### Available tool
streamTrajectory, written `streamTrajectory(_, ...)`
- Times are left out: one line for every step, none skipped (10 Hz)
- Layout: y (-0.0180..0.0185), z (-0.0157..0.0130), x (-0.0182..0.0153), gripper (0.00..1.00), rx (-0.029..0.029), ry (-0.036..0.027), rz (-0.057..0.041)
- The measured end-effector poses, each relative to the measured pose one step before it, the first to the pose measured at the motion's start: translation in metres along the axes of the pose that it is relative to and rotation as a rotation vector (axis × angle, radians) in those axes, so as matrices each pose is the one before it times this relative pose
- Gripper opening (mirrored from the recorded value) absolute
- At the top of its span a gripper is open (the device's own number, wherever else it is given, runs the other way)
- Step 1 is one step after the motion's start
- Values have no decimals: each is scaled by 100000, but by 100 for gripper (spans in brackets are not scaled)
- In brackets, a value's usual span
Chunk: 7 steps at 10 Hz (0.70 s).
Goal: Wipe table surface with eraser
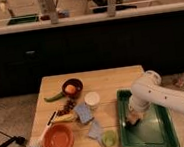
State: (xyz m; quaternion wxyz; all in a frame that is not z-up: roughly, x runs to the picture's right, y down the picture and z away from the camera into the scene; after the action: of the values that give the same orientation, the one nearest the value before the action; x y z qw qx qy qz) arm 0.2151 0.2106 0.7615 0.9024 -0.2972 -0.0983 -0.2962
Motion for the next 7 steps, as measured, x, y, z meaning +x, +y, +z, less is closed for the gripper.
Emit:
streamTrajectory(-442,-475,121,0,712,691,-251)
streamTrajectory(-437,-673,-24,0,186,673,-269)
streamTrajectory(-534,-734,-65,0,401,812,-10)
streamTrajectory(-984,-994,-284,0,935,816,-385)
streamTrajectory(-773,-852,-300,0,441,457,-426)
streamTrajectory(-1045,-956,-435,0,573,680,-914)
streamTrajectory(-945,-994,-528,0,386,549,-1158)
